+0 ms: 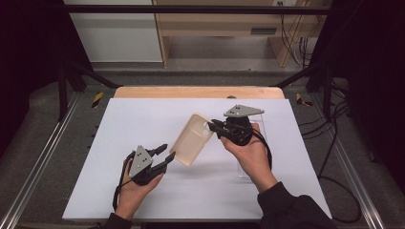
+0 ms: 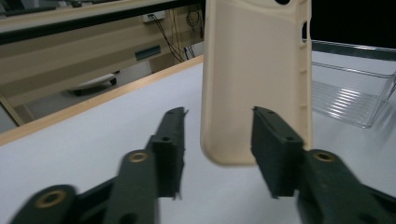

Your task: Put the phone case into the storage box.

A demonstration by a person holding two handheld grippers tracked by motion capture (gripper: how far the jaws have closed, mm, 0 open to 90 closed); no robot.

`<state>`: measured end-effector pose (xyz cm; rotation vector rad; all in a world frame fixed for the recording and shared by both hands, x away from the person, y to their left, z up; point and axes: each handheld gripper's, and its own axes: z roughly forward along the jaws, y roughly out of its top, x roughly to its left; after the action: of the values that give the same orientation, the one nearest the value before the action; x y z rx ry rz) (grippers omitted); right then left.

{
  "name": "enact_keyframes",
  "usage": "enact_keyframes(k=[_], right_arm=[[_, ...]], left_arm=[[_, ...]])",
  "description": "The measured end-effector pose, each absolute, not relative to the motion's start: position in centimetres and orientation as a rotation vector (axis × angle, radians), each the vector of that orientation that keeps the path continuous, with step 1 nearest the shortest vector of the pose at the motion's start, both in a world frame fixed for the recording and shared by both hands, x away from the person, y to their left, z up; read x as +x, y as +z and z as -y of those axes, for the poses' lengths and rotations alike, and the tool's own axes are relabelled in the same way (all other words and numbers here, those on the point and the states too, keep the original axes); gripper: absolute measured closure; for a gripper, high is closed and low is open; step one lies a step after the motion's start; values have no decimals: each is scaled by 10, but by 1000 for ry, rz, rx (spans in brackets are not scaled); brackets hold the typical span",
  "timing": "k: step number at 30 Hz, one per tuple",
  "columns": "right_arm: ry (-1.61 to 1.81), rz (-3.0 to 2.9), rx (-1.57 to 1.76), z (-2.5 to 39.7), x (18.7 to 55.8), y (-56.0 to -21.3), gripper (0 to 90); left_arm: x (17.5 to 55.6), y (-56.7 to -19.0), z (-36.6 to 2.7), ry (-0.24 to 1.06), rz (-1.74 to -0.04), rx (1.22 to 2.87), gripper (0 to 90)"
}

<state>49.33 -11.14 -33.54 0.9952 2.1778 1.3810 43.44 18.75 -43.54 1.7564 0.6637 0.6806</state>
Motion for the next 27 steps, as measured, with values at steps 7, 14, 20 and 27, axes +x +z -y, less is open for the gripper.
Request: enact_keyframes(k=[7, 14, 20, 27], right_arm=[[1324, -2160, 973, 130, 509, -323, 793], [1290, -2159, 938, 139, 528, -310, 794], [1299, -2146, 898, 149, 545, -297, 793], [1322, -2129, 880, 167, 552, -287, 793]], left_arm=[[441, -443, -194, 618, -760, 1767, 271], [438, -451, -214, 585, -845, 1722, 66], [440, -452, -236, 586, -868, 1671, 48], [430, -447, -250, 670, -869, 1644, 46]])
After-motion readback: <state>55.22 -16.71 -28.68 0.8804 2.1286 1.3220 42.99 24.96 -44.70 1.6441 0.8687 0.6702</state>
